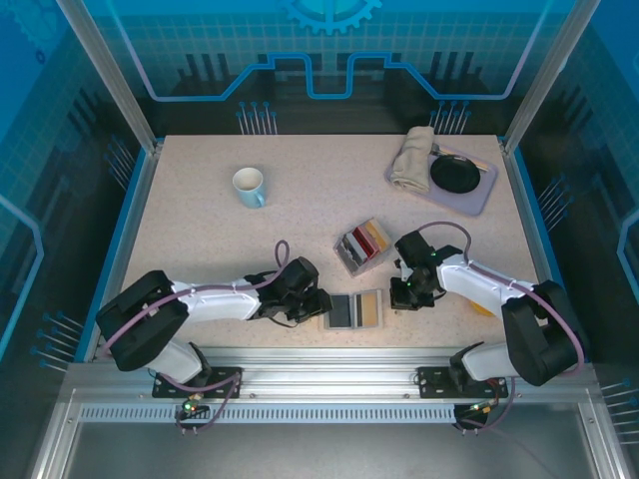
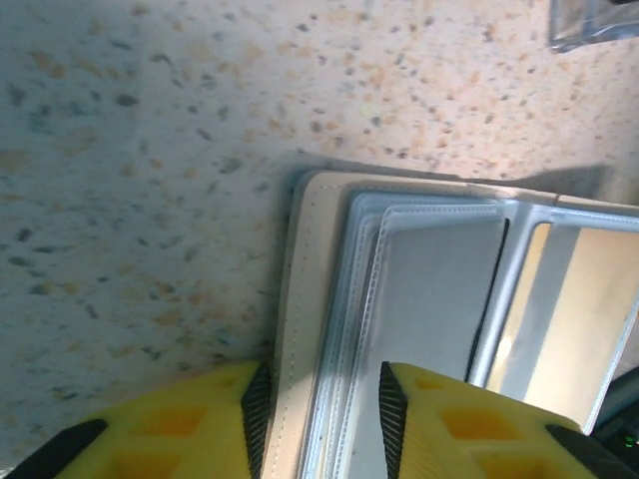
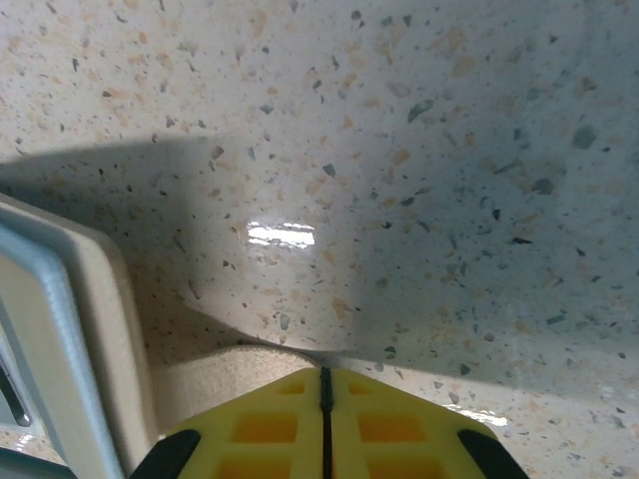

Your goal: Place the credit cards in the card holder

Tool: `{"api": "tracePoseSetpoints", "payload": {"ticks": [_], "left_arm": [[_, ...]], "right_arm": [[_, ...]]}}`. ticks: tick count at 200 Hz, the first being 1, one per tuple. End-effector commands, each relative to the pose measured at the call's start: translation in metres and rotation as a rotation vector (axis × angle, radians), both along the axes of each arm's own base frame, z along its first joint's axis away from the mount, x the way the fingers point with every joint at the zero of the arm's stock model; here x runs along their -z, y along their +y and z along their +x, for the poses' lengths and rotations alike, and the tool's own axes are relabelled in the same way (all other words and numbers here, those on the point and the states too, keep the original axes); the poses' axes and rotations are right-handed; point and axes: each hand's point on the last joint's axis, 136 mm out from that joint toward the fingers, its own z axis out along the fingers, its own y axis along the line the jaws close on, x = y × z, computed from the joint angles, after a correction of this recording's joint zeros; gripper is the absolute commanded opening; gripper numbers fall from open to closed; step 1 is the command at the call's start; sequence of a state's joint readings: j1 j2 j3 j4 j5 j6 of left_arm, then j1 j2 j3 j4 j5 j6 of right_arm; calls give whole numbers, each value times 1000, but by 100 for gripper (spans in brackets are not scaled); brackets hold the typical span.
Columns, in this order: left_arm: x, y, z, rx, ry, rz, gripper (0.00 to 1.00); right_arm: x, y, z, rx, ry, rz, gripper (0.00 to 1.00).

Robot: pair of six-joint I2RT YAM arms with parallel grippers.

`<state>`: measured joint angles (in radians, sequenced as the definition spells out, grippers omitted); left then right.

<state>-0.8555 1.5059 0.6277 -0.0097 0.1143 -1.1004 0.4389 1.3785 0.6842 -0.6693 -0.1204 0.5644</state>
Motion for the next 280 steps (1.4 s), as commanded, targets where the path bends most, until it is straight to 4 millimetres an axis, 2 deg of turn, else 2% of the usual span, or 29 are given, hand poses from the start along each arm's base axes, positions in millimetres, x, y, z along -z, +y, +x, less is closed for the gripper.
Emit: {"api": "tracePoseSetpoints", "payload": {"ticks": [1,35,70,119,158,182,199,216,245,280], "left_arm": [[-26,-20,7,33,-54,-89,32],[-44,-31,11,71,-92,-136,26],[-59,-49,14,122,-118,-178,27],[-68,-84,12,200,-125,-213,29],[-58,-116,4,262,-88,-236,30],[-41,-130,2,283,-41,-221,32],[-28,-132,3,257,-10,-201,33],[-18,-128,4,231,10,-174,33],[-14,-123,4,217,9,-154,33],[-12,-122,3,225,10,-148,34]], "right_arm": [[3,5,-6,-7,21,17,8],[1,4,-4,-3,13,15,8],[-1,4,-4,-2,7,17,8],[-3,3,-4,6,-1,17,8],[-5,1,-3,25,-12,16,8],[-8,-3,-3,39,-21,12,9],[-10,-7,-3,50,-23,1,10],[-13,-12,-4,60,-25,-12,16],[-20,-19,-8,66,-38,-26,25],[-25,-9,-12,35,-31,38,29]]}}
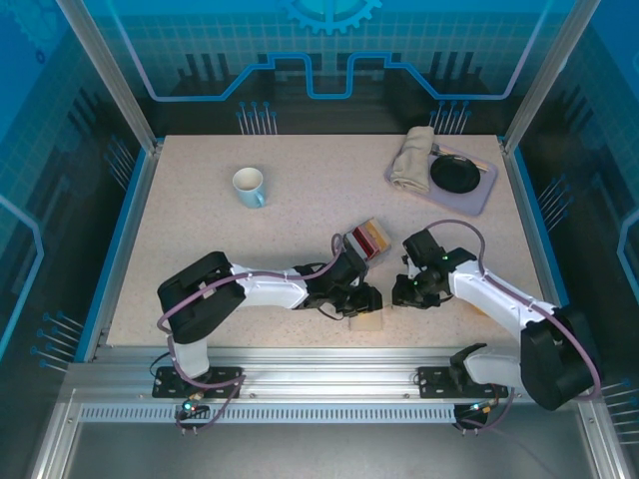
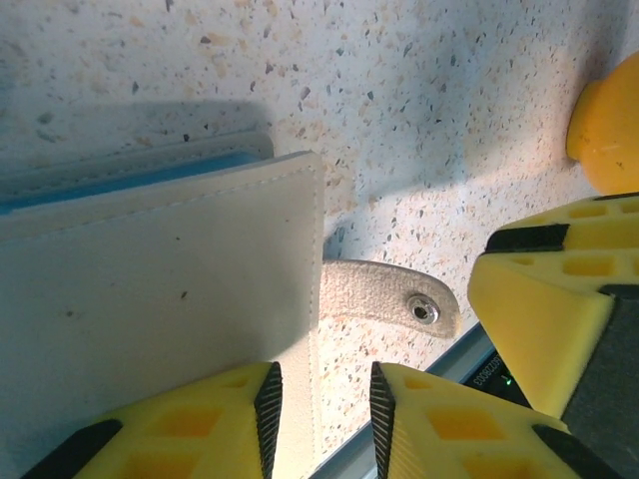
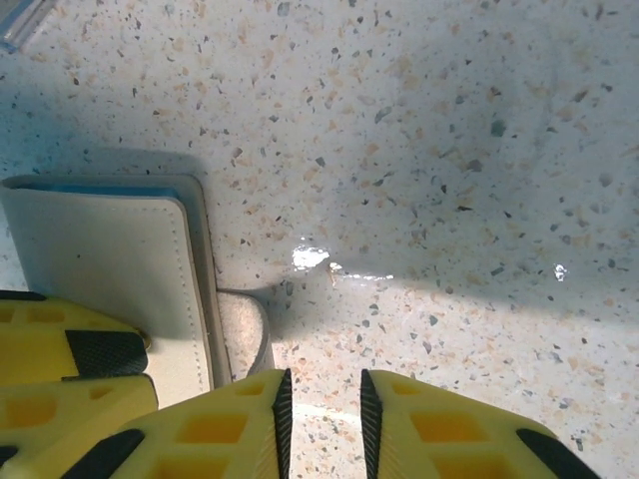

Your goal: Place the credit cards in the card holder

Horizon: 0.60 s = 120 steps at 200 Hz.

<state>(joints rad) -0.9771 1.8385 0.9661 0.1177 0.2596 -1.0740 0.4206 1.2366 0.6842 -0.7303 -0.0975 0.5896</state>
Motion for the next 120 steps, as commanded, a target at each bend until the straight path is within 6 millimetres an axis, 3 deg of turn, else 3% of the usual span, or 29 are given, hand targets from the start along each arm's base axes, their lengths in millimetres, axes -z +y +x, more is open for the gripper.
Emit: {"api": "tracePoseSetpoints", "payload": {"ticks": [1,84,120], "left_arm": [[5,4,-3,-4,14,26,34],[-7,5,1,-21,-22,0,34],[-13,8,3,-32,-46,-10,33]], "right_arm": [[1,0,-13,-14,44,27,29],[-17,25,-12,-91,27,162,40],[-7,24,-14,-101,60,126,39]]}}
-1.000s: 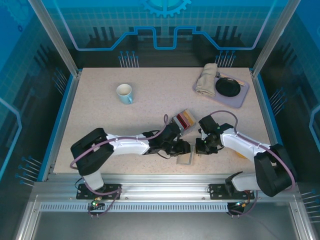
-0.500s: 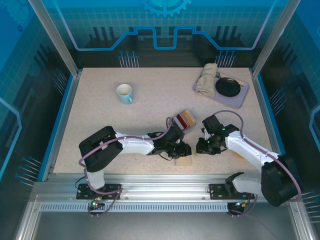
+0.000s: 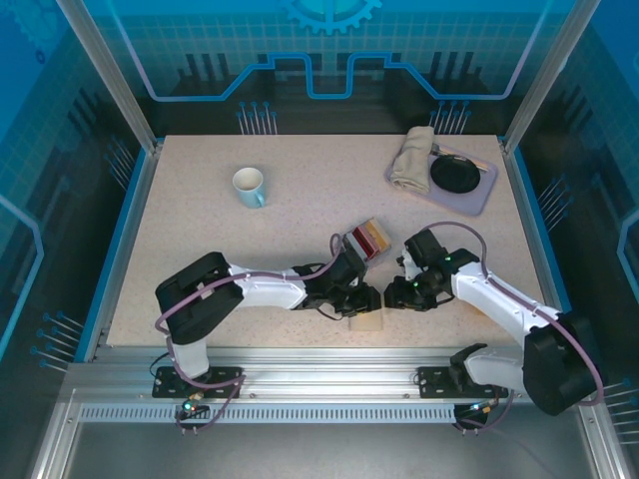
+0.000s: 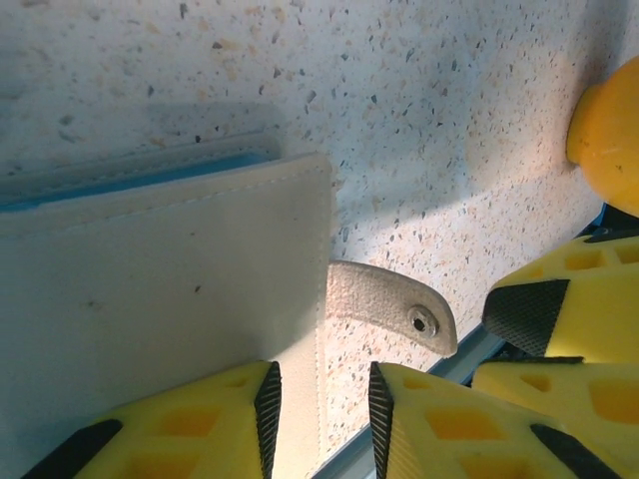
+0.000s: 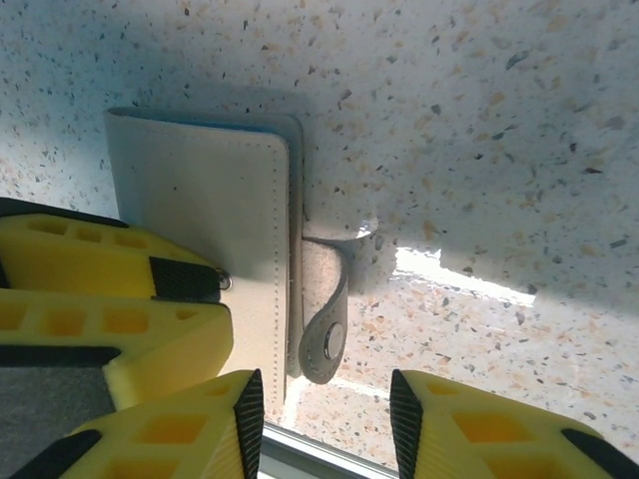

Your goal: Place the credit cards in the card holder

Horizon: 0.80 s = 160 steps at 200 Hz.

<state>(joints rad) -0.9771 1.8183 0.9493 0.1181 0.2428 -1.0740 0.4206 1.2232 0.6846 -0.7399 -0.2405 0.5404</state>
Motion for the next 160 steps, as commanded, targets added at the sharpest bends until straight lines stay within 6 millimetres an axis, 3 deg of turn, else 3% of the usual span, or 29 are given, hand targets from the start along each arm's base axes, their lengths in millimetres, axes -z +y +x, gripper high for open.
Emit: {"api": "tracePoseSetpoints", "payload": {"ticks": [1,32,84,160], "left_arm": [[-12,4,2,-20,-35,-16,33],[-22,7,2,-21,-63,-34,33],[-32,24,0,-34,-100,2,33],[-28,39,-4,-37,-109,57,34]], "right_arm": [[2,4,-2,-25,22,-1,39],[8,3,0,-28,34,-19,29],[2,-2,2,-24,9,-48,24],[1,-2,3,-28,3,-41,13]]}}
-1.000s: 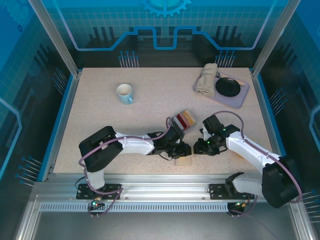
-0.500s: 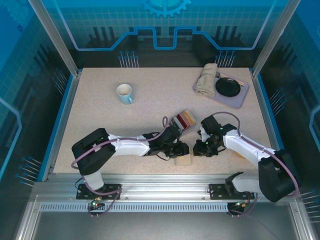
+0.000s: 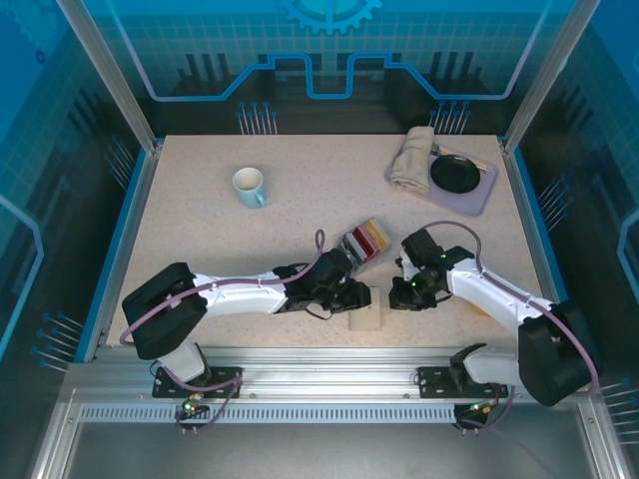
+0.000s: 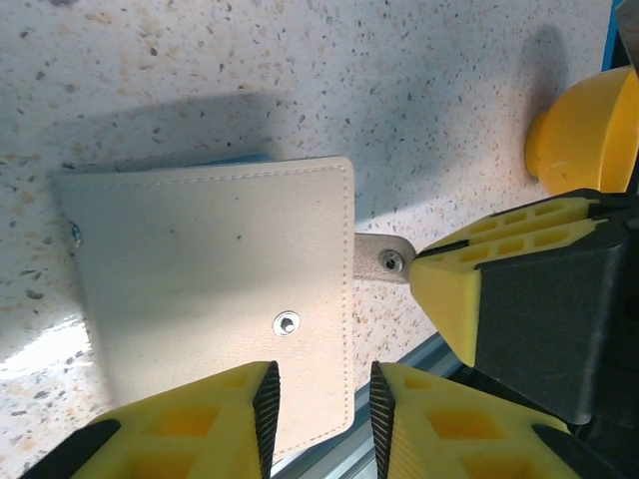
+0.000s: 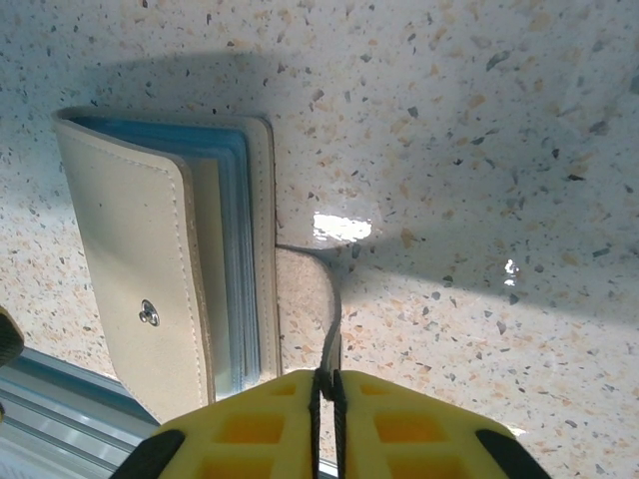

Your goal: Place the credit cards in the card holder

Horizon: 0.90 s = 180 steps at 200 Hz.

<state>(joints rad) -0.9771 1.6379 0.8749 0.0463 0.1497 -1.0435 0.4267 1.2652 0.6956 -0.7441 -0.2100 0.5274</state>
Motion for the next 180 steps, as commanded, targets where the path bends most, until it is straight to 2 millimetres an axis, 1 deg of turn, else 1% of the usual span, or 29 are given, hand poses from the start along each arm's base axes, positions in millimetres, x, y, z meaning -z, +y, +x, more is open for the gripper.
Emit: {"api": "tracePoseSetpoints", "payload": {"ticks": [1,31,64,76,124,155,180], "left_arm": [[4,11,-3,3,-11,44,34],[10,15,-3,-3,-3,70,34],[13,17,-3,-4,-1,80,34],[13,16,-3,-4,0,78,34],[14,16,-4,-2,4,81,34],[18,17,-5,1,11,88,34],[21,18,-5,0,17,98,34]], "right_arm": [[-6,2,1,-15,-12,2,13],[-4,2,2,-16,-8,0,12],[-1,1,2,-16,-1,-10,19],[0,1,3,-17,1,-9,20],[0,2,4,-15,-3,-4,15],[-4,3,4,-13,-11,7,15],[-8,5,4,-10,-17,33,10]]}}
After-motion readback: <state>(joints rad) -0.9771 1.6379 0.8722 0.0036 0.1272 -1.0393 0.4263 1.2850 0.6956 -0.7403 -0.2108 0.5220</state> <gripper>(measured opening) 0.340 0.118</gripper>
